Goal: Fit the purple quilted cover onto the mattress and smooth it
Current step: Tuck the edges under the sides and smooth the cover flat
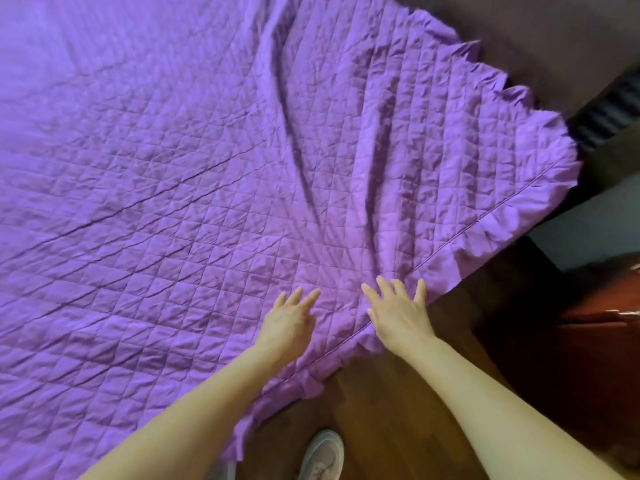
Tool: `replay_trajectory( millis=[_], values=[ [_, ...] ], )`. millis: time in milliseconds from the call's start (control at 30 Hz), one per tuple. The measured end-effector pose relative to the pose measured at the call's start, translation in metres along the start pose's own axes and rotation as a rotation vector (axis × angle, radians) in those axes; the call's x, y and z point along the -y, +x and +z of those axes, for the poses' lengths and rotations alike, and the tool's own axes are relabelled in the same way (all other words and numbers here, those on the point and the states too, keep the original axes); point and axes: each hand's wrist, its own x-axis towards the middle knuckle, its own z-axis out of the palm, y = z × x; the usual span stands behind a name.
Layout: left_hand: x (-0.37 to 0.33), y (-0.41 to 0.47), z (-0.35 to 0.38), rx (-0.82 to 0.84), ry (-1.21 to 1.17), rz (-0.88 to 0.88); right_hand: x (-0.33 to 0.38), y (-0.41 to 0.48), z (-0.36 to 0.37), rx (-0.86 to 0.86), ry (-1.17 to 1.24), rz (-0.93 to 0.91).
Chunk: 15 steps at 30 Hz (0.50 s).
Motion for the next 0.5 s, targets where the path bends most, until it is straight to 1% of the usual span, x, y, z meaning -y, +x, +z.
replay_trajectory(
  millis=[100,233,300,367,500],
  values=[
    [-0.027,0.016,-0.028,-0.091,-0.087,0.049,-0.013,0.000,-0.020,-0.060,0.041,0.043],
    [-0.061,0.034,-0.059,-0.185,-0.062,0.172,-0.032,0.004,-0.045,-0.128,0.072,0.097],
    [-0.069,0.035,-0.070,-0.219,-0.053,0.187,-0.034,0.009,-0.054,-0.136,0.070,0.096],
    [-0.089,0.050,-0.079,-0.245,-0.069,0.218,-0.054,0.013,-0.065,-0.162,0.065,0.123],
    [-0.112,0.075,-0.088,-0.230,-0.121,0.229,-0.087,0.025,-0.075,-0.164,0.086,0.176]
  ],
)
